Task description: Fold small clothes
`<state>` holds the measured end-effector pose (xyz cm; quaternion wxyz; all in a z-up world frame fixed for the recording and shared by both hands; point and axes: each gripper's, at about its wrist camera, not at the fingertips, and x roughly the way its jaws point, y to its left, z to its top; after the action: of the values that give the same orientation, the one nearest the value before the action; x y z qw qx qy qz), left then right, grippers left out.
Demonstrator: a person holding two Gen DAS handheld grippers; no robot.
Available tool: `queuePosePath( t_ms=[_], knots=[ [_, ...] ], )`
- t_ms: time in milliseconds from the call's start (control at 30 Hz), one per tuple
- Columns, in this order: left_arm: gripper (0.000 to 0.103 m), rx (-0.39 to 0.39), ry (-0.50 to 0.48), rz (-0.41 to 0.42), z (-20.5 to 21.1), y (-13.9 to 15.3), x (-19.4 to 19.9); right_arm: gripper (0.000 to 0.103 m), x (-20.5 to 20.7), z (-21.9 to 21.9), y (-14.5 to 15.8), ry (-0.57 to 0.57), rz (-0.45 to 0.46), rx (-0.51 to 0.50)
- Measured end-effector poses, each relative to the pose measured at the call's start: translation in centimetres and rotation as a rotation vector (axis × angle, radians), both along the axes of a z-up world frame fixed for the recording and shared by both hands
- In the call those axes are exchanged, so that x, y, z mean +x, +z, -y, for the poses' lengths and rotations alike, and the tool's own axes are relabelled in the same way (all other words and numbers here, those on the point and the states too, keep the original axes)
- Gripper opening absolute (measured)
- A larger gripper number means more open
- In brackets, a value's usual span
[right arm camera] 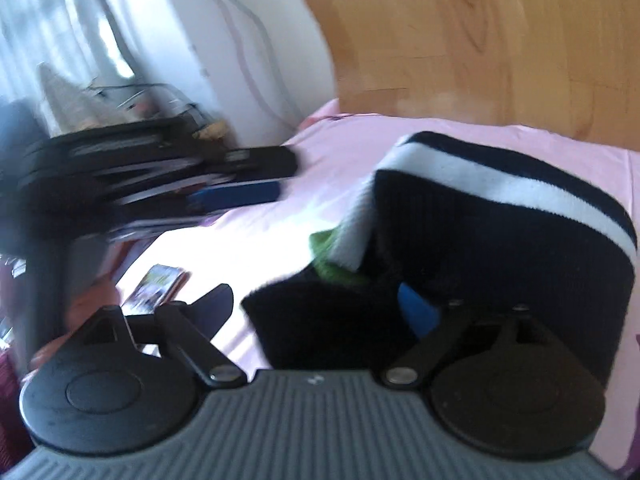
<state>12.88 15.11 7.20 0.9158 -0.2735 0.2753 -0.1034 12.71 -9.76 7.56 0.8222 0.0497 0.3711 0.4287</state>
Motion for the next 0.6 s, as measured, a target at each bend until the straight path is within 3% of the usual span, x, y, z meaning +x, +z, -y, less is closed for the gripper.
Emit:
queuePosePath(
  t_ms=[100,200,233,333,467,533,600],
  knots=[
    [0.036,0.031,-0.027,0.012,1.5,0.3,0.2,0.073,-0.9,3.0,2.3,-0.006,0.039,0.068],
    [0.035,0.041,-0.031,0.028,2.1,0.4,-0.2,0.053,-1.4,6.1,4.8,-0.116,0.142,0.077],
    [0.035,0.044,-0.037,0.031,2.3,0.4,-0.4,0.043,-0.8,6.7,5.2,-0.16,0.153,0.064],
    [0.033,0.104,-0.062,0.036,3.4,0.1,-1.8,0.029,2.2,6.2,5.2,-0.188,0.125,0.039],
    [0.01,0.264,-0.073,-0.033,5.5,-1.8,-3.6,0.025,5.7,2.4,2.6,-0.137,0.064,-0.049],
    [0.009,0.315,-0.041,-0.113,5.8,-3.8,-4.0,0.023,6.5,1.0,0.7,-0.122,0.036,-0.115],
    [0.009,0.311,-0.014,-0.127,5.2,-5.3,-4.9,0.021,7.1,0.4,-1.1,-0.12,0.025,-0.132]
  ],
)
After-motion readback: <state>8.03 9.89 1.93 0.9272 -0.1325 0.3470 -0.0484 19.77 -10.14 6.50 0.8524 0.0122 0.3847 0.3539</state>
